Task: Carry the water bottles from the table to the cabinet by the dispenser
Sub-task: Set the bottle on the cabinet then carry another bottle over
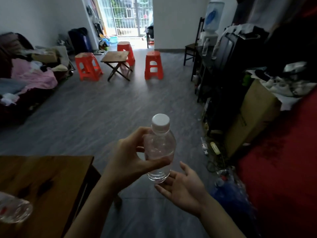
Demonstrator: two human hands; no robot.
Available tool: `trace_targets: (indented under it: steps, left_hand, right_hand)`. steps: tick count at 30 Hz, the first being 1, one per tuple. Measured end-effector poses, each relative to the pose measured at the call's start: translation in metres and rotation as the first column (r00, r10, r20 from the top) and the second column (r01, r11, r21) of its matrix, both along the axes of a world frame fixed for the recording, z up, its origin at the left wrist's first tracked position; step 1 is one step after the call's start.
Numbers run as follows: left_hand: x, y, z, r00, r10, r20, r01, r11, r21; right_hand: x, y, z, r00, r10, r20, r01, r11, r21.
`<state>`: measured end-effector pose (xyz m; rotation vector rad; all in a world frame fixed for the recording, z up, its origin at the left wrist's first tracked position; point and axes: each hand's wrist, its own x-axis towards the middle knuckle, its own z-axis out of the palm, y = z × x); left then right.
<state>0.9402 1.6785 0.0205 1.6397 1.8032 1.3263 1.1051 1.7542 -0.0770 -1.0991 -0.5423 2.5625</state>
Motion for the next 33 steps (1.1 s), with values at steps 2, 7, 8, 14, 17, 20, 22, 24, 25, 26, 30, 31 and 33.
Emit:
trace_targets:
  steps: [2,7,8,14,17,20,22,24,25,26,30,31,33]
  left_hand:
    - [0.023,0.012,-0.002,1.000,-0.024,-0.015,0.024,1.000,-0.011]
    - [0.063,0.037,-0.003,0.999,-0.051,-0.008,0.051,0.999,-0.009]
    - [0.068,0.043,-0.002,0.998,-0.057,0.000,0.057,0.998,-0.009]
    - [0.086,0.076,0.011,0.994,-0.107,0.035,0.107,0.994,-0.007]
    - [0.088,0.094,0.016,0.990,-0.131,0.043,0.131,0.991,-0.007]
    - [0.083,0.110,0.021,0.987,-0.151,0.061,0.151,0.989,0.005]
    - [0.077,0.120,0.025,0.985,-0.159,0.066,0.158,0.987,0.018]
    - [0.067,0.130,0.028,0.984,-0.165,0.066,0.164,0.986,0.031]
    - [0.061,0.136,0.029,0.983,-0.169,0.073,0.166,0.985,0.038]
    - [0.054,0.141,0.029,0.982,-0.169,0.089,0.166,0.985,0.049]
    - [0.027,0.163,0.035,0.968,-0.162,0.190,0.149,0.985,0.085]
    - [0.020,0.169,0.038,0.961,-0.172,0.216,0.155,0.983,0.094]
    - [0.006,0.183,0.043,0.946,-0.203,0.253,0.176,0.977,0.124]
  right_hand:
    - [0.022,0.008,-0.001,1.000,-0.009,0.009,0.009,1.000,-0.002]
    - [0.061,0.027,0.002,0.999,-0.040,-0.007,0.040,0.999,-0.030]
    - [0.068,0.032,0.003,0.999,-0.050,-0.011,0.050,0.998,-0.030]
    - [0.090,0.056,0.013,0.997,-0.077,-0.013,0.076,0.997,-0.021]
    - [0.091,0.069,0.018,0.992,-0.119,-0.030,0.118,0.993,-0.029]
    - [0.087,0.083,0.022,0.990,-0.137,-0.039,0.136,0.990,-0.029]
    - [0.080,0.092,0.024,0.989,-0.142,-0.038,0.142,0.990,-0.019]
    - [0.071,0.103,0.028,0.987,-0.153,-0.043,0.153,0.988,-0.006]
    - [0.065,0.108,0.030,0.986,-0.161,-0.044,0.161,0.987,-0.001]
    - [0.059,0.113,0.033,0.984,-0.172,-0.041,0.172,0.985,0.003]
    - [0.029,0.131,0.044,0.982,-0.183,-0.036,0.185,0.982,0.033]
    - [0.021,0.137,0.048,0.980,-0.195,-0.035,0.196,0.980,0.041]
    - [0.005,0.151,0.055,0.975,-0.220,-0.043,0.222,0.973,0.056]
